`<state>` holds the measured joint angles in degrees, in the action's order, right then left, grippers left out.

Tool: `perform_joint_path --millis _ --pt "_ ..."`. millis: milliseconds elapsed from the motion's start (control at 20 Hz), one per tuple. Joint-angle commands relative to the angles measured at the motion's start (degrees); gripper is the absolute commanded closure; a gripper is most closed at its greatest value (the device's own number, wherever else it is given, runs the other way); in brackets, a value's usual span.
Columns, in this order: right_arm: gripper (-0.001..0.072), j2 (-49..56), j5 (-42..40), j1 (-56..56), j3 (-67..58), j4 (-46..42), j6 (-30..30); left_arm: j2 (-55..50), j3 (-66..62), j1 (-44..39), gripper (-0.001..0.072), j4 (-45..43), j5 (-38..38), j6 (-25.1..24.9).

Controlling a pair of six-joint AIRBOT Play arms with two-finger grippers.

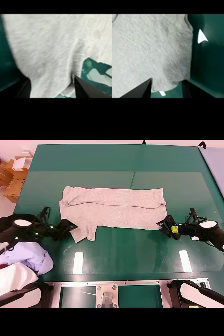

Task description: Fold the shirts.

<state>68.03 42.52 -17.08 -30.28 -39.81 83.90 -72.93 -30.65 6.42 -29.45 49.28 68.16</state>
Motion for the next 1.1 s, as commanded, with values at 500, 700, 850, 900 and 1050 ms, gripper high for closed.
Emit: perform_joint_path --millis 500,700,850,900,1050 --pt "0.0540 2.78 -3.89 0.55 0.63 4.83 0.09 -2.38 -7.15 1.62 0.0687 -0.57 1.81 -2.73" --pt "0.0702 2.84 -0.96 -1.29 -1.49 4.37 -4.46 -1.09 -9.79 1.62 0.0688 -6.91 9.22 -2.05" --pt "0.0703 1.07 9.60 -6.10 -4.22 -4.57 -2.82 6.19 -10.05 1.62 0.0688 -20.20 14.19 4.96" --pt "0.0703 0.00 12.87 -7.45 -4.46 -7.50 -1.29 8.35 -10.03 1.62 0.0688 -23.19 16.20 6.54" --pt "0.0703 -3.15 20.15 -8.20 -4.44 -14.03 2.67 13.05 -10.01 1.53 0.0688 -24.39 22.05 8.55"
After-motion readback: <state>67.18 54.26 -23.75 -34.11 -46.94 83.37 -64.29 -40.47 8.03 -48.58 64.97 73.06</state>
